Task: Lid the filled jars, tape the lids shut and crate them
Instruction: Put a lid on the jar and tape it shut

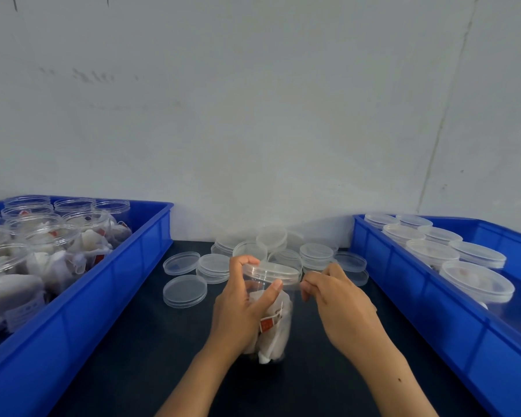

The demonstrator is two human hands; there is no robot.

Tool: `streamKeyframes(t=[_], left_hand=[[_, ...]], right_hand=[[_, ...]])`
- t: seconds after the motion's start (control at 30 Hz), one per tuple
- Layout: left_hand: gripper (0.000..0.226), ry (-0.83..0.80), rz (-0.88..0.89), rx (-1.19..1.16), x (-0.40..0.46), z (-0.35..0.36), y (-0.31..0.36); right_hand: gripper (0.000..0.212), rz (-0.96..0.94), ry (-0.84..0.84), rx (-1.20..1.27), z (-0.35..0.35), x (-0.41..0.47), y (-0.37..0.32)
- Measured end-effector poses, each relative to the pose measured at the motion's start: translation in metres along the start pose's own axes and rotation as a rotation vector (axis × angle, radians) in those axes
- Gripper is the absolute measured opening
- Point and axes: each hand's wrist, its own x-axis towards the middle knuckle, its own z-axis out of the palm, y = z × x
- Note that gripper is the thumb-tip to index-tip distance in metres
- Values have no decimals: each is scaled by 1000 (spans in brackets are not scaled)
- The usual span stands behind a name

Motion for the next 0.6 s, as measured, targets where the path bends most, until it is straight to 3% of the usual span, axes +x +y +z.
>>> streamKeyframes(t=[0.6], left_hand=[[53, -44, 40, 40, 0, 0, -2]], right_hand=[[40, 26, 99, -8, 12, -3, 2]])
